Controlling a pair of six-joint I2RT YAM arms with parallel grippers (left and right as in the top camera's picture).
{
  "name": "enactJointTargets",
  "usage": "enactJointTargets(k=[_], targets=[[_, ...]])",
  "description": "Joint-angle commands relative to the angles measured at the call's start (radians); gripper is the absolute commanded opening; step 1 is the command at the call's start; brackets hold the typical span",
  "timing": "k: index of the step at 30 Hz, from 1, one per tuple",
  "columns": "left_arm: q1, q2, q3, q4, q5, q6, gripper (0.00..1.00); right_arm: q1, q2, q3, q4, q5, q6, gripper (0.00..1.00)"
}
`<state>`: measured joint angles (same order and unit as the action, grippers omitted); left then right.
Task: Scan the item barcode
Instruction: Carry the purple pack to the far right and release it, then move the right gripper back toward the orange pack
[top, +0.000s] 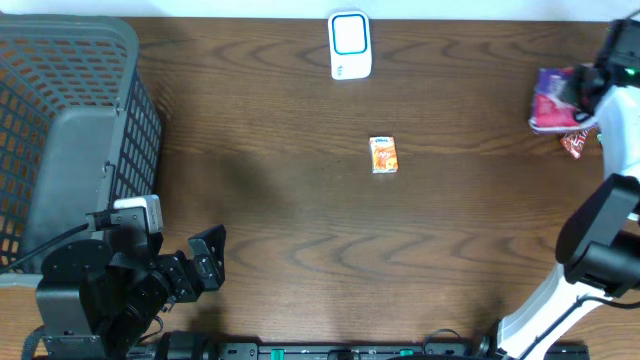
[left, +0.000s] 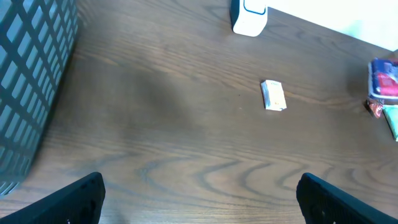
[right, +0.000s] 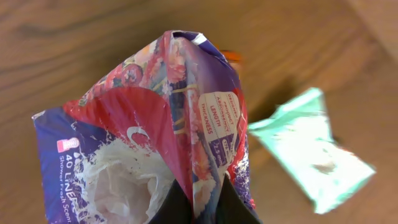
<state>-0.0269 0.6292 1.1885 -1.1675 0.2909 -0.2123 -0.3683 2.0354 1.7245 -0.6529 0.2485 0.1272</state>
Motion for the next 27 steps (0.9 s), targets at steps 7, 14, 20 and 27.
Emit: enactJointTargets(k=[7, 14, 20, 27], targets=[[0.004, 0.0, 0.013, 0.0, 0.014, 0.002, 0.98, -0.102, -0.022, 0.014, -0.06, 0.038, -0.021, 0.99], [0.004, 0.0, 0.013, 0.0, 0.014, 0.002, 0.98, -0.066, -0.085, 0.014, -0.111, -0.046, -0.021, 0.99], [0.004, 0.0, 0.013, 0.0, 0.014, 0.002, 0.98, 0.001, -0.217, 0.014, -0.16, -0.589, -0.021, 0.99], [0.004, 0.0, 0.013, 0.0, 0.014, 0.002, 0.98, 0.144, -0.283, 0.014, -0.336, -0.857, -0.245, 0.99]])
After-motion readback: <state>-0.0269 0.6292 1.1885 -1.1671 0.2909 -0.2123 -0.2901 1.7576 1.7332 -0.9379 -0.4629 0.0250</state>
